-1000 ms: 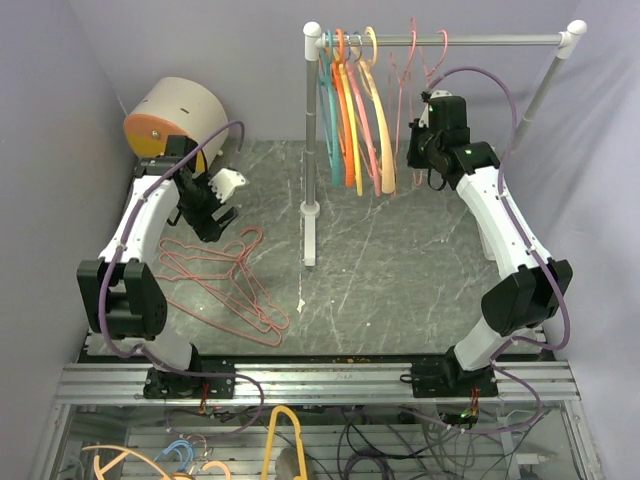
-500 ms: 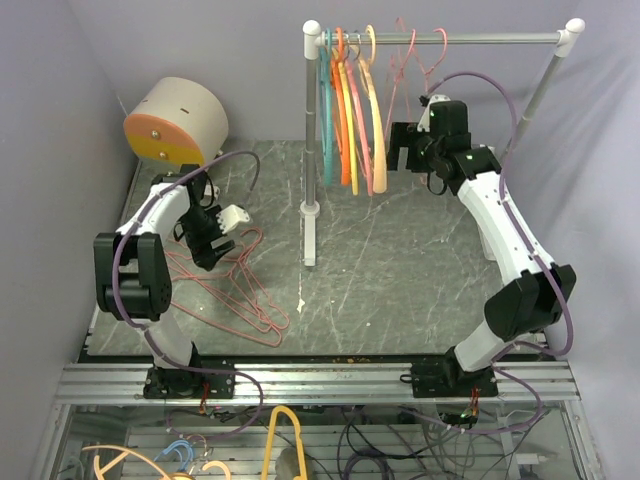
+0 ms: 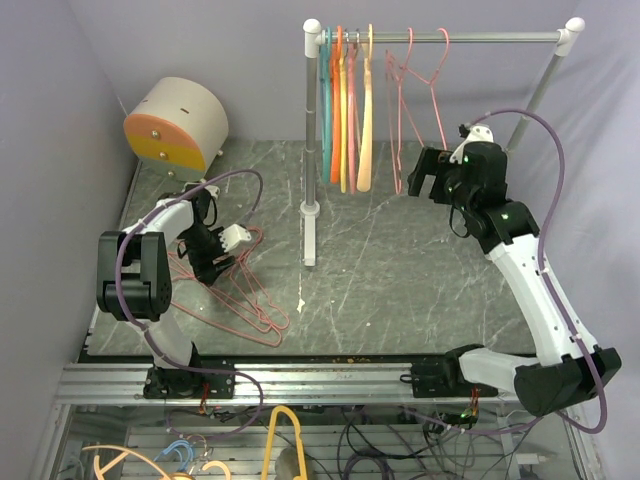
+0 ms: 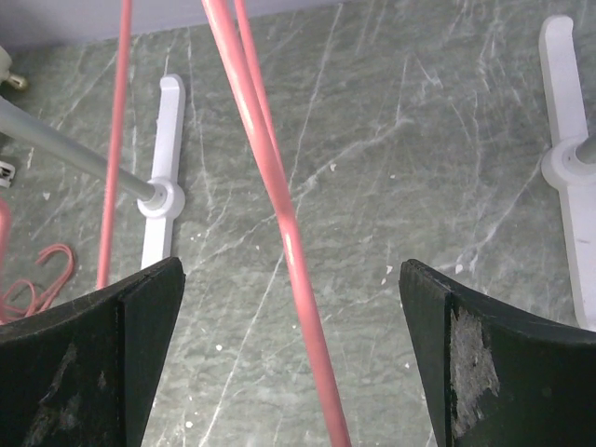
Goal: Organize the hangers
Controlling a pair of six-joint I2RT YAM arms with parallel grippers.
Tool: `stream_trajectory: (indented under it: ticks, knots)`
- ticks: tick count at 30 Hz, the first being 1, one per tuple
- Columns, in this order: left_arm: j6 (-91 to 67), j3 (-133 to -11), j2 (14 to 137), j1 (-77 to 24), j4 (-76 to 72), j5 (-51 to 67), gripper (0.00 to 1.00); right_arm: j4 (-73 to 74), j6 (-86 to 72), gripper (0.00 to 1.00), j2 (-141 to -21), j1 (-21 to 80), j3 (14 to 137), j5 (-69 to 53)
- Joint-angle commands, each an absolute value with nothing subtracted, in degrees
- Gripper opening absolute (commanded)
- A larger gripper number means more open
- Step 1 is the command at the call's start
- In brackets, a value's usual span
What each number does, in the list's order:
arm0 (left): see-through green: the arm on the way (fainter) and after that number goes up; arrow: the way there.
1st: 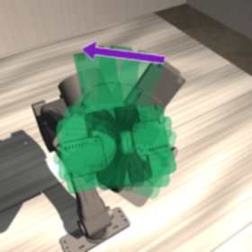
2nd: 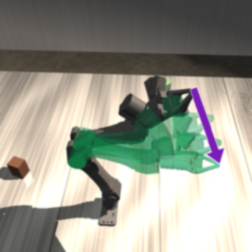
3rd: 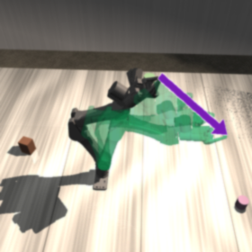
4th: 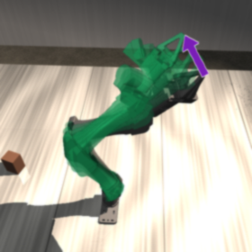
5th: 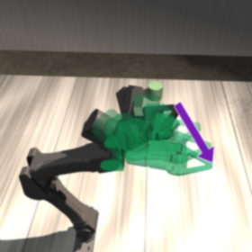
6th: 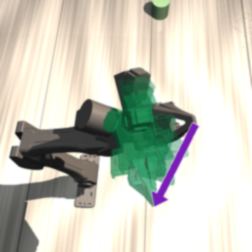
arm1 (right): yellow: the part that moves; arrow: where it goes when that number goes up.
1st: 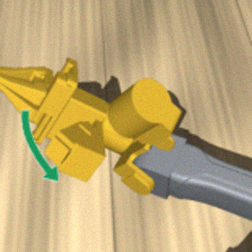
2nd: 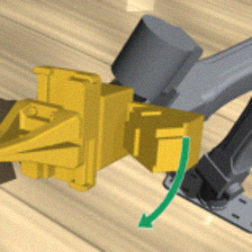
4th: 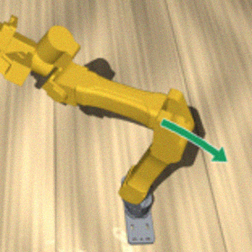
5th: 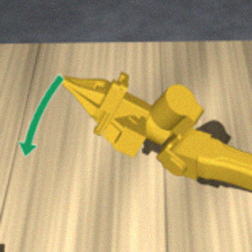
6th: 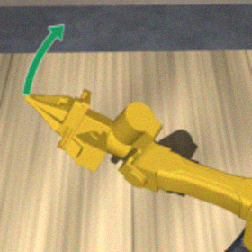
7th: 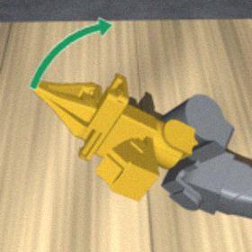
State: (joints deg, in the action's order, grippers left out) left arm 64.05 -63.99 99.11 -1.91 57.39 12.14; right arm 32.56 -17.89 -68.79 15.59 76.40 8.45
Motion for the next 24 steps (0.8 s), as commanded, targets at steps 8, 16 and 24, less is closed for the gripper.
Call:
stream_trajectory:
  ticks: [8,16,24]
  knots:
    - [60.7,-60.8,102.7,-2.1,49.9,11.5,0.55,29.6,-20.2,0.99,-62.8,15.6,69.2,8.5]
    - [60.5,-58.9,99.9,-2.8,50.6,11.3,0.07,22.8,-20.6,0.98,-56.3,15.6,53.3,-9.8]
    - [62.5,-65.7,88.8,-4.3,65.0,20.6,0.07,2.1,-23.9,0.96,-54.9,33.6,33.4,-21.9]
